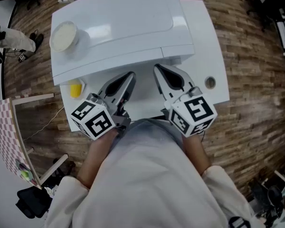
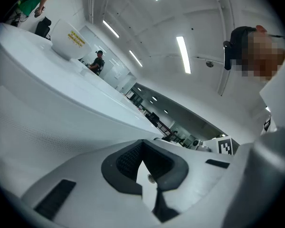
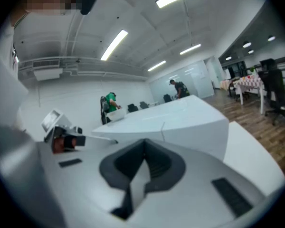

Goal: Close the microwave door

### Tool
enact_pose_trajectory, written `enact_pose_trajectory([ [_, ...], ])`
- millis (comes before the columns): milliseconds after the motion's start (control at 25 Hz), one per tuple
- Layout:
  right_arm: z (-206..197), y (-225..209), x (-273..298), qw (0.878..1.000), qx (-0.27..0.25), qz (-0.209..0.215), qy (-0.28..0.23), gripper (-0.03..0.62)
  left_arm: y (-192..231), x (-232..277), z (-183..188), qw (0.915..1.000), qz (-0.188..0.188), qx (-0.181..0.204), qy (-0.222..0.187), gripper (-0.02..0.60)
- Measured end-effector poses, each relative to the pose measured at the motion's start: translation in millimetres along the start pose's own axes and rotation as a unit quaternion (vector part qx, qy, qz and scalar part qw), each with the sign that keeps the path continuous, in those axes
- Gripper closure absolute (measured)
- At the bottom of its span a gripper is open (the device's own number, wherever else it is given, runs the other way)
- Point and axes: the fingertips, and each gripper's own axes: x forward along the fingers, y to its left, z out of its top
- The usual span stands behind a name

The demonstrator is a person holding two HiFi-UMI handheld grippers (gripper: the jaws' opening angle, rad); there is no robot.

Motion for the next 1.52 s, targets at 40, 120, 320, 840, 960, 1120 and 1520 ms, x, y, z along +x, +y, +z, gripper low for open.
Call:
enact_pose_trajectory([
  [40,3,4,-4,1.0,-0.007,-0.001,-0.002,0.572,-1,-4,1,1.0,-0.002,0.002,0.0,0.566],
  [120,9,14,-12,1.0,-0.02,-0.002,-0.008,0.572,-2,-12,3,1.0,-0.005,0.002,0.0,0.565],
  [320,13,36,-32,1.0,-0.014,0.003,-0.017,0.572,-4,-32,3,0.9999,-0.014,0.002,0.001,0.565],
  [840,4,74,-93,0.999,0.016,-0.031,-0.037,0.572,-9,-85,-14,0.999,-0.039,-0.005,0.02,0.565],
  [960,-2,86,-99,0.999,0.018,-0.035,-0.037,0.572,-9,-97,-20,0.9988,-0.043,-0.006,0.024,0.565],
  [1120,-10,105,-102,0.999,0.013,-0.034,-0.031,0.572,-10,-115,-26,0.9985,-0.046,-0.007,0.028,0.565],
  [1520,-50,131,-109,0.998,0.01,-0.065,-0.004,0.572,2,-154,-39,0.9981,-0.041,0.031,0.033,0.565],
])
